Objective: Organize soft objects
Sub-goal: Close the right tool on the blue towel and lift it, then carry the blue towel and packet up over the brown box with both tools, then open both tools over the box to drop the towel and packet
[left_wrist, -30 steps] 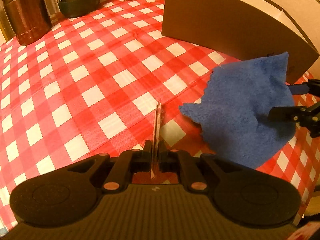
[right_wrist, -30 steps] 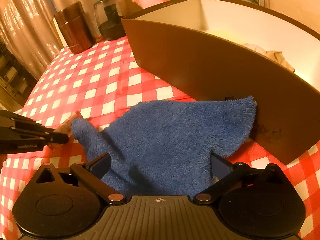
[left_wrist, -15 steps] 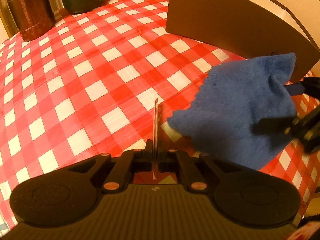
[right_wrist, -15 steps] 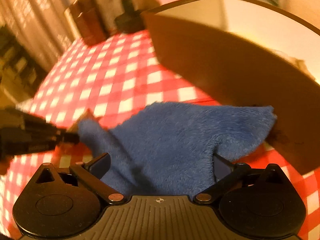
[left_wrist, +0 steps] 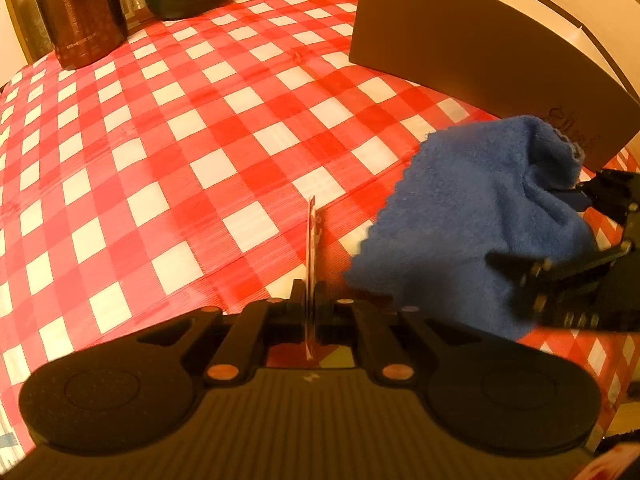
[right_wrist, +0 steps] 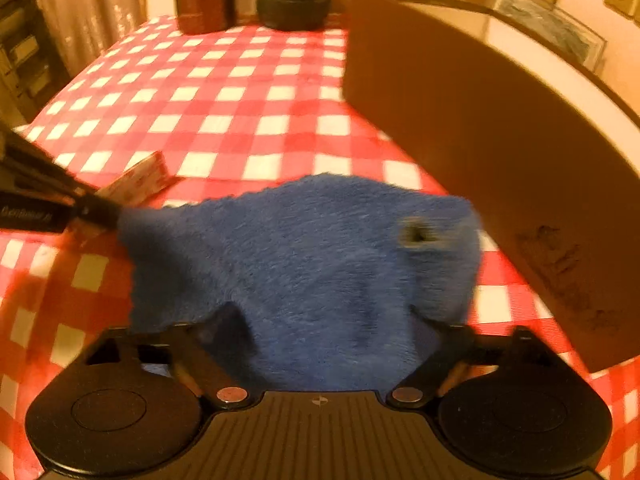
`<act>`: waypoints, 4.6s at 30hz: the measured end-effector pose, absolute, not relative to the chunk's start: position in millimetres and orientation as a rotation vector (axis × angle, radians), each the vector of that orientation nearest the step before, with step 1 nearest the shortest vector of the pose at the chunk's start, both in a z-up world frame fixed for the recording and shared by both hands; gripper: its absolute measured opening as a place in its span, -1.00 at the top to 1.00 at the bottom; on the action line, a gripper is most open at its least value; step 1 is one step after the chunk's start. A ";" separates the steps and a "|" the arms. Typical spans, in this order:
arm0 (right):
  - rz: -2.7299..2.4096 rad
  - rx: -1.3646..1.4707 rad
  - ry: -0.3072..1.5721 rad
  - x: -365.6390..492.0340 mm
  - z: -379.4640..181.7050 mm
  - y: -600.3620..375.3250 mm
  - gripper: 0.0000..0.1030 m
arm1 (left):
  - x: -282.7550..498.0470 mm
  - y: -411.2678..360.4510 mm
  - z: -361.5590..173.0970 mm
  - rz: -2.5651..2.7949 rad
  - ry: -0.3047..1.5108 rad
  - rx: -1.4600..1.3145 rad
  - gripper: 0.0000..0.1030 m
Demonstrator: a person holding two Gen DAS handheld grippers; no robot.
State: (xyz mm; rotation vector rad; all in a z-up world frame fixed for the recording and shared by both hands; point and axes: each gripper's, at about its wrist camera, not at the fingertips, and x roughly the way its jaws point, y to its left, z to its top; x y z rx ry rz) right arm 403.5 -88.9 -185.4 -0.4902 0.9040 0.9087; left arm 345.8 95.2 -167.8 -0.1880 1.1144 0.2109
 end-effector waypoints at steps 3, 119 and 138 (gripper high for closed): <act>0.940 -0.434 0.924 411.7 -176.5 -96.1 0.54 | 345.7 94.7 -167.9 0.210 1.111 -0.187 0.92; 0.663 0.001 0.752 594.1 -23.8 -182.7 0.62 | 585.5 23.8 -35.3 0.012 0.835 0.059 0.93; 0.606 0.031 0.823 655.1 -59.2 -180.8 0.62 | 664.3 29.1 -77.3 -0.004 0.891 0.100 0.26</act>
